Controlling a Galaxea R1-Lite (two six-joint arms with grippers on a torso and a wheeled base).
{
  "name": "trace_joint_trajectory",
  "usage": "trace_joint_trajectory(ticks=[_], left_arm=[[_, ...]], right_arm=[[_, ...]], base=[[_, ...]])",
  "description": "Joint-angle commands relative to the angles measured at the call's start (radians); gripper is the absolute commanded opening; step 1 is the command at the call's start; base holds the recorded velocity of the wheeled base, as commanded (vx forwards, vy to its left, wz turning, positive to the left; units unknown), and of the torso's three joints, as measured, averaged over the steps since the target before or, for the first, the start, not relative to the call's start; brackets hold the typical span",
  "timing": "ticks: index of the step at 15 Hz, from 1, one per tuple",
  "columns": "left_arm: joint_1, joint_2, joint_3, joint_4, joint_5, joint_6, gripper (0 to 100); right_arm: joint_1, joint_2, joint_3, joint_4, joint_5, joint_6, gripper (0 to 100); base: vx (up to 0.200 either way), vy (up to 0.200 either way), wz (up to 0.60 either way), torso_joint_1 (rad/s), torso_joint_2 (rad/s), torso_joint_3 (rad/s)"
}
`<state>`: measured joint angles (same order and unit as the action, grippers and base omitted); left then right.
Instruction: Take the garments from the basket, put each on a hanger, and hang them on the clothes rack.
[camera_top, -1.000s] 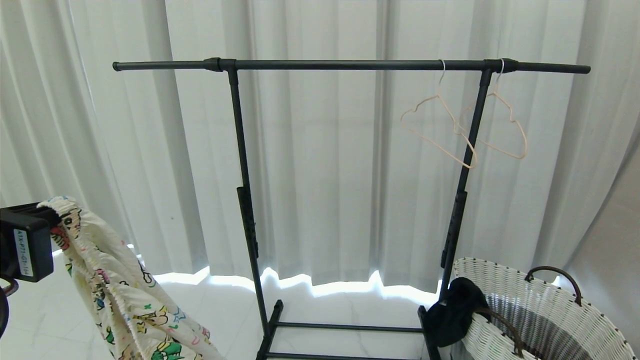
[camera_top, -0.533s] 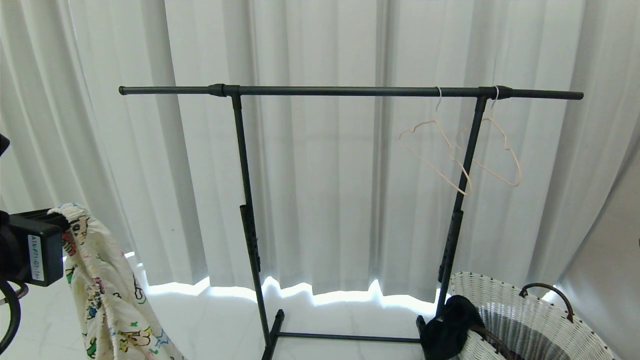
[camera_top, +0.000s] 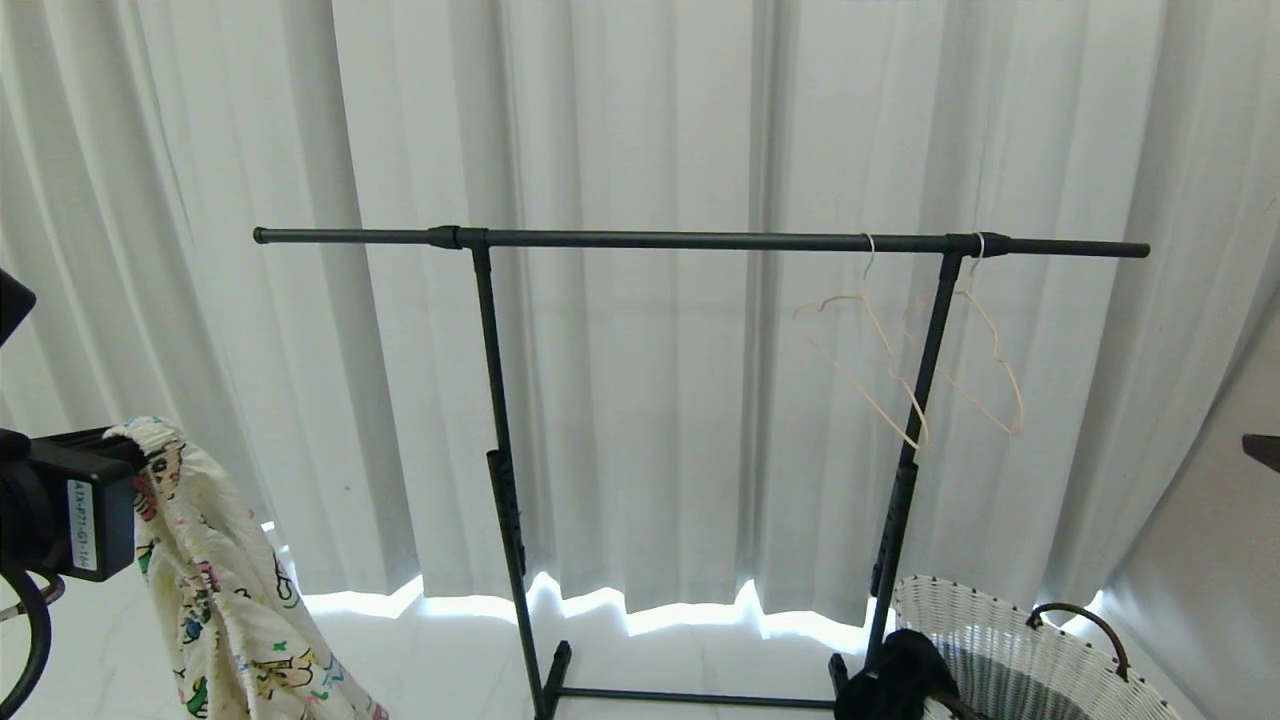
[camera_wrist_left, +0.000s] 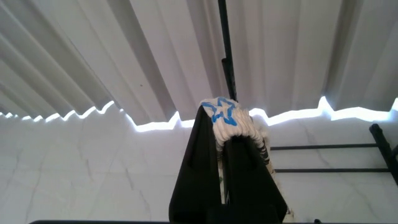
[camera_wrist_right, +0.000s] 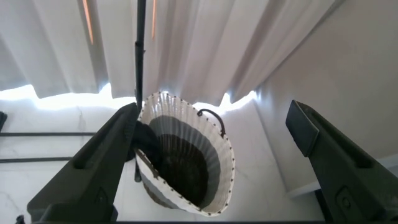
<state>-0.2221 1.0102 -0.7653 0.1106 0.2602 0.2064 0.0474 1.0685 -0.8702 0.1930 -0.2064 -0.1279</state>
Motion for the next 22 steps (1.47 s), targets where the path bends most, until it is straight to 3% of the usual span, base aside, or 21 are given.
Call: trace_joint_trajectory(ticks=[1, 8, 12, 19, 22], left_arm=[[0.004, 0.002, 0.000, 0.001, 0.001, 0.001, 0], [0.006, -0.002, -0.002, 0.000, 0.001, 0.001, 0], [0.006, -0.004, -0.002, 0.000, 0.001, 0.001, 0], [0.004, -0.005, -0.005, 0.000, 0.001, 0.015, 0], [0.004, 0.001, -0.009, 0.000, 0.001, 0.016, 0]], right_arm=[[0.000, 0.013, -0.004, 0.000, 0.002, -0.001, 100], [0.000, 0.013, -0.012, -0.027, 0.008, -0.004, 100], [0.000, 0.018, -0.010, -0.055, 0.024, -0.004, 100], [-0.001, 0.025, -0.010, -0.053, 0.024, -0.006, 100], [-0.003, 0.025, -0.001, -0.056, 0.065, 0.001, 100]], base=[[0.000, 0.000, 0.00, 0.237, -0.52, -0.281], [0.000, 0.000, 0.00, 0.244, -0.53, -0.282], [0.000, 0.000, 0.00, 0.054, -0.11, -0.062], [0.200, 0.000, 0.00, 0.011, -0.01, -0.002], [0.200, 0.000, 0.00, 0.001, 0.00, 0.004]])
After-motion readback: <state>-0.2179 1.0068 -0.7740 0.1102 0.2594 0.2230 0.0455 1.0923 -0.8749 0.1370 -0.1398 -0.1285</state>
